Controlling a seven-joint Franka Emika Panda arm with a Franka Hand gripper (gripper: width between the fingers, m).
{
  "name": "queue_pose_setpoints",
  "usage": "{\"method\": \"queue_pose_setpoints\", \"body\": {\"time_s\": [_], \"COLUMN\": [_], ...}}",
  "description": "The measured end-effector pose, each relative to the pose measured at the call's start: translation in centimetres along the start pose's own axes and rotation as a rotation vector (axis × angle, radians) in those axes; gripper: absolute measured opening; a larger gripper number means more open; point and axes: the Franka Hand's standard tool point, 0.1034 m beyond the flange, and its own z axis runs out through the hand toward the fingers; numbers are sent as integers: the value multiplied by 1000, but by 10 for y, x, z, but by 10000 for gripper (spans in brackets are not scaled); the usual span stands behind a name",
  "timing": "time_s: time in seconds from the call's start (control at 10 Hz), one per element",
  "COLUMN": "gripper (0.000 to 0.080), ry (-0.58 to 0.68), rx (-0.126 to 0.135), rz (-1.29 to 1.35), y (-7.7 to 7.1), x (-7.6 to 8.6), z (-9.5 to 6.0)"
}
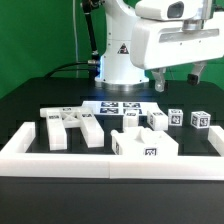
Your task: Assemble chair
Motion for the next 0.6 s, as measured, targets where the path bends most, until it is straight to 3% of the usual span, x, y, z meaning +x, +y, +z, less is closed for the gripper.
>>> {"method": "queue_pose_setpoints", "body": {"time_s": [0.2,0.6], "gripper": [649,649], "ry": [14,38], "rx": [-1,-9], "rz": [75,48], "y": [9,45], "x": [0,12], "z": [6,39]}}
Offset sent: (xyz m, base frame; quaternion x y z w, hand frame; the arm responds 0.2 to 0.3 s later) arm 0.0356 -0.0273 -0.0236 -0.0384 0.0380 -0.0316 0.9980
